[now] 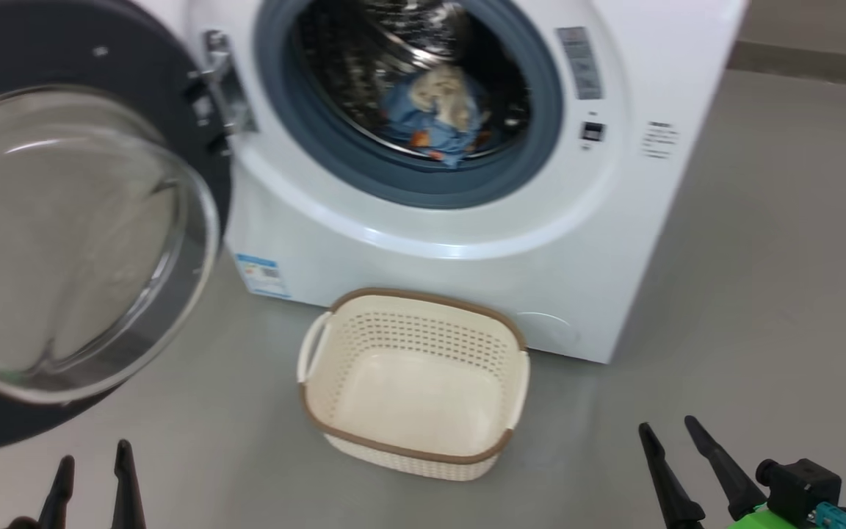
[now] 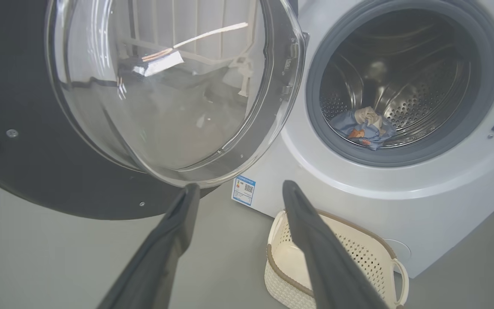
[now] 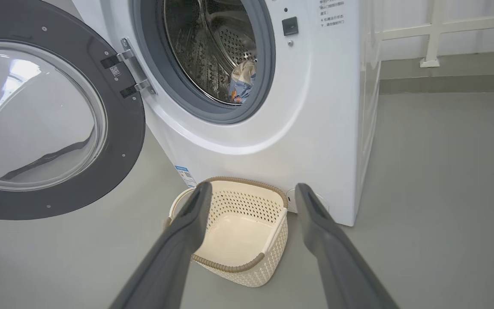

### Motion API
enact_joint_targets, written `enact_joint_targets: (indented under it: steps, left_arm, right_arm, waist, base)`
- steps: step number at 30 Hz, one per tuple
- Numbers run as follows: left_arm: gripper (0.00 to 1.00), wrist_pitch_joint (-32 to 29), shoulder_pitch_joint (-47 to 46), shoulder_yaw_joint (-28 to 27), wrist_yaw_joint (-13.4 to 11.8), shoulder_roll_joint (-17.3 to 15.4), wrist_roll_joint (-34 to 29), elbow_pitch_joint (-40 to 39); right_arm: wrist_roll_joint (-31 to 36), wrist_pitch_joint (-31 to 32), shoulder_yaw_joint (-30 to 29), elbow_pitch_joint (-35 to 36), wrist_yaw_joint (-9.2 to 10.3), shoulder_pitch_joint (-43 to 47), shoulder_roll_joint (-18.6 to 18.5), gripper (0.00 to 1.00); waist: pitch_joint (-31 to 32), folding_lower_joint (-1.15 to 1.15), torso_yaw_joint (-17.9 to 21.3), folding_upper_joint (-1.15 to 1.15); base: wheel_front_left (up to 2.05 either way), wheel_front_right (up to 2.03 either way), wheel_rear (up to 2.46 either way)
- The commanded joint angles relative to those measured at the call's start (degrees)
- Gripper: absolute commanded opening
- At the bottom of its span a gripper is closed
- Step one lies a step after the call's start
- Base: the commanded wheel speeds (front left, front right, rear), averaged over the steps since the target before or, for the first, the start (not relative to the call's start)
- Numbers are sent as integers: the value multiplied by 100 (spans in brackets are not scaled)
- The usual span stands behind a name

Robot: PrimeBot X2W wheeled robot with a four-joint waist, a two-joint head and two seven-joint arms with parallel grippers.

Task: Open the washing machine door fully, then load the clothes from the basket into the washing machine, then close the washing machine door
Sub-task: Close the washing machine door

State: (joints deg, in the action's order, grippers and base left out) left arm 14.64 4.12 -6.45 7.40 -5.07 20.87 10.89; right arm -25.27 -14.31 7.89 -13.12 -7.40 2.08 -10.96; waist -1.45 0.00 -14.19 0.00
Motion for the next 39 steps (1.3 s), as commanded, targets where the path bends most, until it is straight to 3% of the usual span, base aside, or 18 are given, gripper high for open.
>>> enact_joint_targets:
  steps: [1,13,27,38,39]
  left_arm:
    - [100,36,-33,-227,9,-60,-92,-181]
    - [100,36,108,-328,9,61,-58,-280]
    - [100,36,271,-755,9,213,86,-549]
    - [100,36,175,-949,7,218,547,-666]
    - [91,36,138,-999,7,218,570,-718]
  right_arm:
    - [-39,-69,164,96,-9,-222,-87,100]
    - [-15,-69,467,-18,-9,-394,-143,100]
    - [60,-69,1105,-349,-9,-952,-370,100]
    - [19,-69,1207,-419,-9,-1083,-448,100]
    - [21,-69,1202,-420,-9,-1080,-445,100]
  waist:
    - [117,0,-561,0]
    - [99,0,-1525,0]
    - [-109,0,-1644,0]
    - [-214,0,-1668,0]
    - [-223,0,-1669,0]
  base:
    - [0,0,0]
    - [0,0,0]
    - [0,0,0]
    - [0,0,0]
    - [0,0,0]
